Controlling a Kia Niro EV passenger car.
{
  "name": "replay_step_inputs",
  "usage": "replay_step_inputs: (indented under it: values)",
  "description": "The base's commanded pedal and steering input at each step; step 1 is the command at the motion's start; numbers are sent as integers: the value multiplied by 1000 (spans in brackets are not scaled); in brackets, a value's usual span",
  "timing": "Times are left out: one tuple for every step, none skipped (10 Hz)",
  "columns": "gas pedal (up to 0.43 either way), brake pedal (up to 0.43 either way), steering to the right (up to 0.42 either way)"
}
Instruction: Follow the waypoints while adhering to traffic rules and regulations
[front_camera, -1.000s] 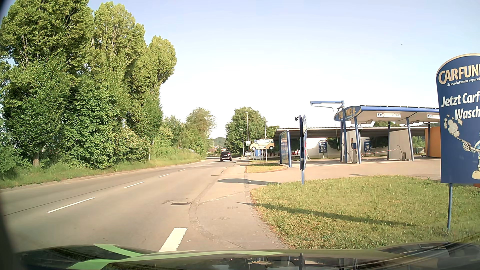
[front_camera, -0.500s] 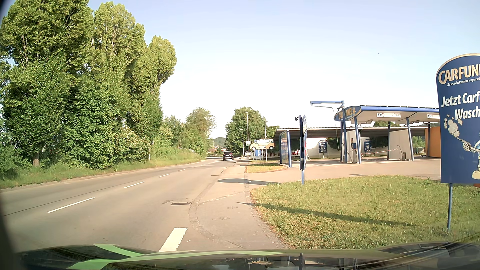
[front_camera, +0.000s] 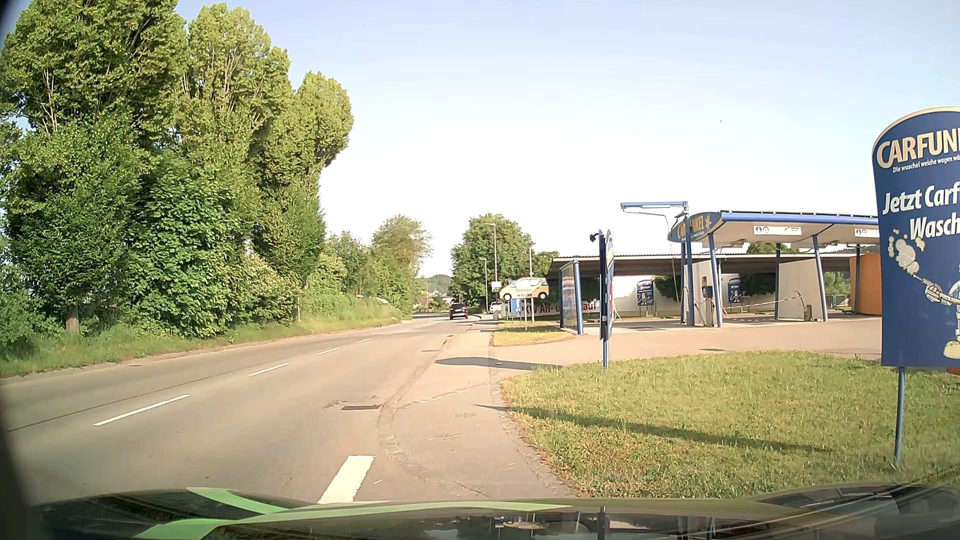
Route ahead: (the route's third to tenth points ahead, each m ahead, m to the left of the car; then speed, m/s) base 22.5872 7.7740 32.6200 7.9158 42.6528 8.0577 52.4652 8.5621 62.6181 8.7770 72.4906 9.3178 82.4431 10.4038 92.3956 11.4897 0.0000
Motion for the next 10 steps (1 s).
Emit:
replay_step_inputs:
  values:
    - [0,299,-7]
    - [0,299,-7]
    - [0,299,-7]
    - [0,287,-7]
    - [0,244,-8]
    - [0,232,-10]
    - [0,201,-12]
    - [0,165,-14]
    - [0,146,-17]
    - [0,91,-26]
